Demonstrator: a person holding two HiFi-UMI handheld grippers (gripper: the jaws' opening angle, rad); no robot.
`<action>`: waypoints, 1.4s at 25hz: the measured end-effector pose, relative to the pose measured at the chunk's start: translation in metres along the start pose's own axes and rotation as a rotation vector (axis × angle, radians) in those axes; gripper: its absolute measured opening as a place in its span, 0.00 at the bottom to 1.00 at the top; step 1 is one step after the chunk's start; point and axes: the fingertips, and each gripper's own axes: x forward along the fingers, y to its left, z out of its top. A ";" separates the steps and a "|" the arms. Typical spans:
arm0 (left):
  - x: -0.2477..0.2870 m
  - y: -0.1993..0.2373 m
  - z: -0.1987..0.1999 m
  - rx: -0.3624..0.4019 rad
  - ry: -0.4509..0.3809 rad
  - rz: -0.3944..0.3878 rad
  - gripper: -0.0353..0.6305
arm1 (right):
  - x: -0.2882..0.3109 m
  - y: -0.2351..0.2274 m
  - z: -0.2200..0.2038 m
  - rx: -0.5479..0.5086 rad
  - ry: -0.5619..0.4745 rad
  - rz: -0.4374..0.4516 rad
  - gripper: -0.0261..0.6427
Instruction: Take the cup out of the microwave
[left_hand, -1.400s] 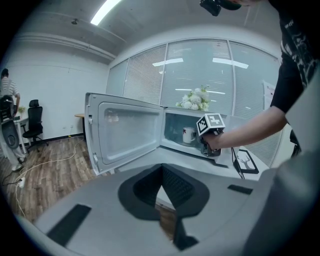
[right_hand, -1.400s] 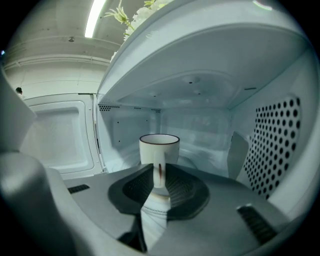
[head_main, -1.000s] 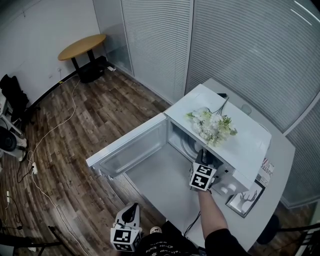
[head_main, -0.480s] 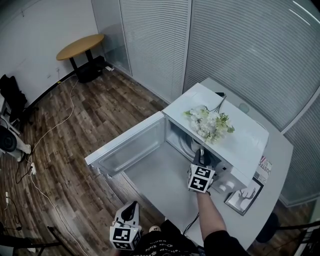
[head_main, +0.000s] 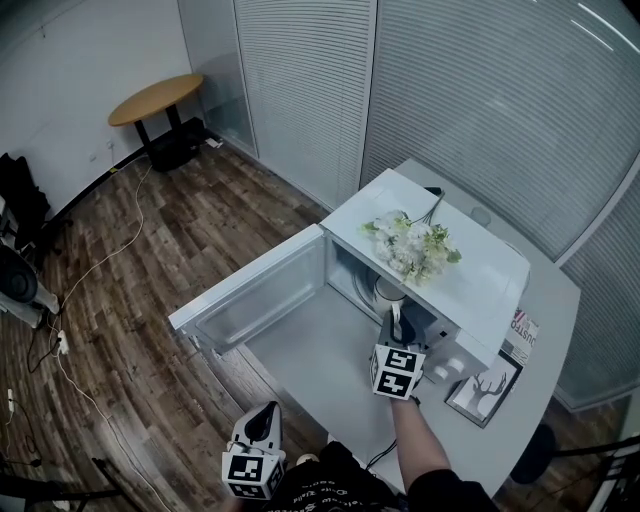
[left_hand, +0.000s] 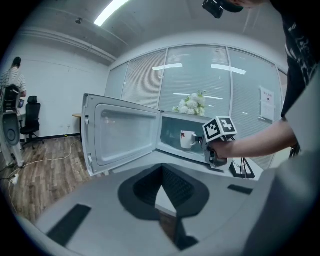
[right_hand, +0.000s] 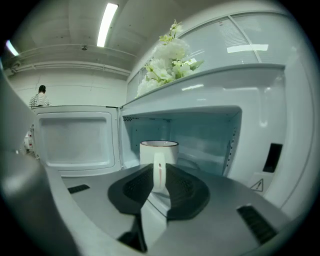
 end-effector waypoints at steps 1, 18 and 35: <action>0.000 -0.001 0.001 -0.001 -0.003 -0.003 0.06 | -0.003 0.002 0.000 -0.002 -0.002 0.005 0.14; -0.005 -0.010 0.004 0.000 -0.029 -0.042 0.06 | -0.062 0.027 -0.004 -0.005 -0.052 0.079 0.14; -0.012 -0.025 0.008 0.005 -0.060 -0.112 0.06 | -0.129 0.038 0.001 0.005 -0.107 0.085 0.14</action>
